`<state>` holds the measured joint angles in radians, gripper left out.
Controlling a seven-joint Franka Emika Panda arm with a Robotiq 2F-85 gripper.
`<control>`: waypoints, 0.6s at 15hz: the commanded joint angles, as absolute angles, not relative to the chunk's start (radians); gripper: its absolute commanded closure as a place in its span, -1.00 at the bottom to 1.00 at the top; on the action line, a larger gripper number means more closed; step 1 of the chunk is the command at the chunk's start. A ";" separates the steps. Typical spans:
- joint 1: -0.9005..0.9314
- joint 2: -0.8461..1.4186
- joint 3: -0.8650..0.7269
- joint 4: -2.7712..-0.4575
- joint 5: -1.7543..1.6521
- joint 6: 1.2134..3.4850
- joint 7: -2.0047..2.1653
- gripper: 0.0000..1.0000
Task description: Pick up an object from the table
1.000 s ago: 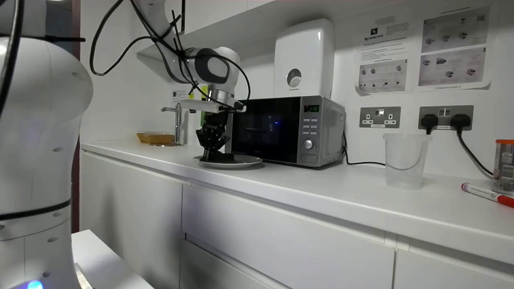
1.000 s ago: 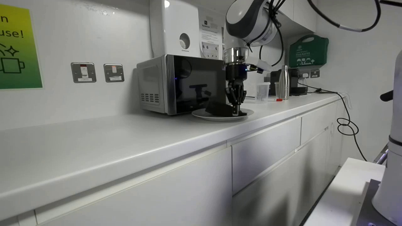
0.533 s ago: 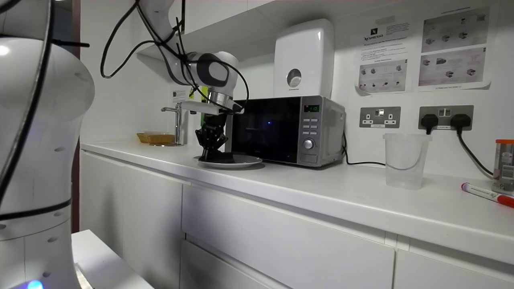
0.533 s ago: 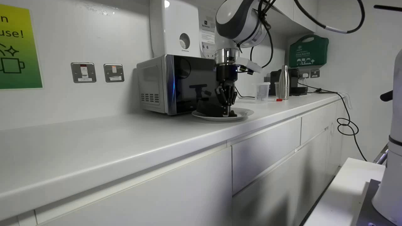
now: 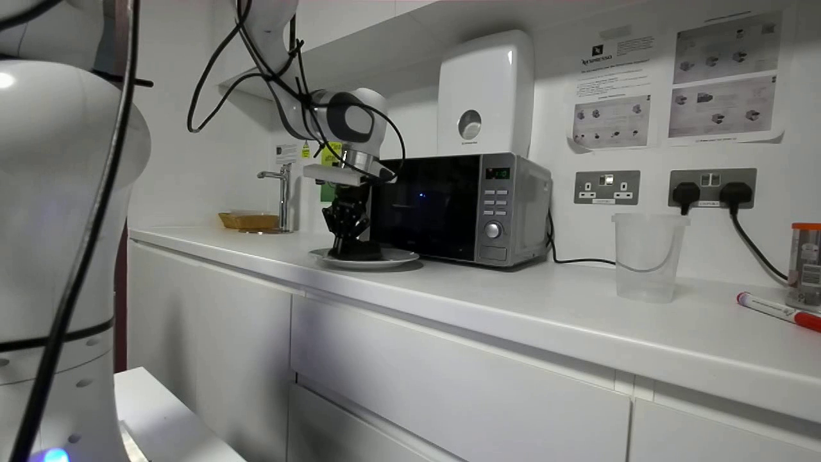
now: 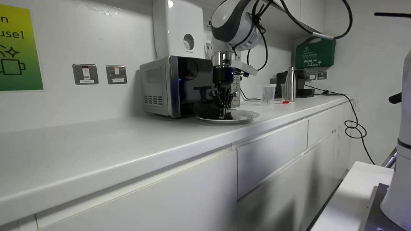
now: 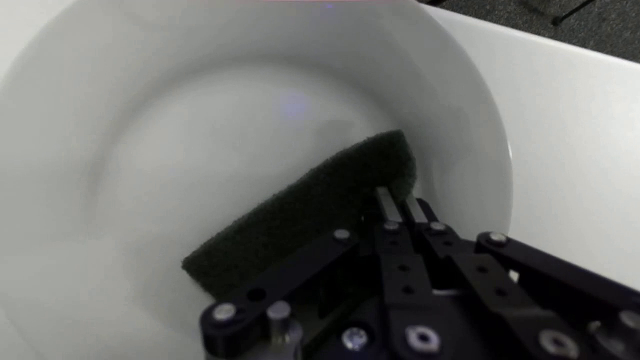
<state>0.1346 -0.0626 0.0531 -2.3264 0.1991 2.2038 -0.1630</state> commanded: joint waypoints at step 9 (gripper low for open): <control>0.043 -0.016 0.015 -2.244 0.123 2.177 -0.171 0.98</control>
